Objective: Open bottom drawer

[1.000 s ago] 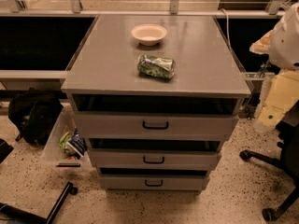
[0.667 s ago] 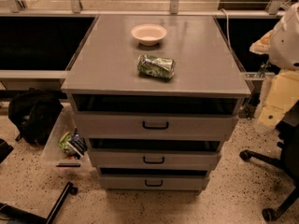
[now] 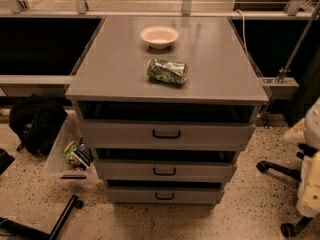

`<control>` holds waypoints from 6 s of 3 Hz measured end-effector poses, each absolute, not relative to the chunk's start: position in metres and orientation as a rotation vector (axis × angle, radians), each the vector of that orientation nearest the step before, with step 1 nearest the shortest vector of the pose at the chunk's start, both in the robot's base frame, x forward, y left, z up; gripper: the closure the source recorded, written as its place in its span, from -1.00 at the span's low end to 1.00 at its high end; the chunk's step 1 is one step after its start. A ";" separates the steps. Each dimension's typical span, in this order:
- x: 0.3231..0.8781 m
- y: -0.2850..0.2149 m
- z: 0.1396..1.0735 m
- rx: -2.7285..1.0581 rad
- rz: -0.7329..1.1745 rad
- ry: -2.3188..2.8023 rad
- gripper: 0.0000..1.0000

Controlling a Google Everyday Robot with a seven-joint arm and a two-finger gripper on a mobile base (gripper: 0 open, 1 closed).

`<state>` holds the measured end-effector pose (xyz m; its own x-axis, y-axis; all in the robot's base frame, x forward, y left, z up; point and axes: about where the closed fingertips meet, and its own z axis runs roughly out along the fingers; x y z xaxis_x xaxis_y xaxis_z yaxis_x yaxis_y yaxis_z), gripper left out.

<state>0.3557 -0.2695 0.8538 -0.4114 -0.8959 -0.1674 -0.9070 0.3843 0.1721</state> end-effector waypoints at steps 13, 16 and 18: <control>0.317 -0.212 0.528 -1.245 1.154 1.926 -1.00; 0.329 -0.209 0.512 -1.213 1.093 1.970 -1.00; 0.375 -0.219 0.483 -1.113 0.753 2.182 -1.00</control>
Offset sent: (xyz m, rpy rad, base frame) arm -0.0186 -0.0130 -0.0299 0.0267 0.1021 -0.0343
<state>0.3749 -0.2189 0.4829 -0.4907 -0.5185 -0.7003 -0.8401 0.4948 0.2223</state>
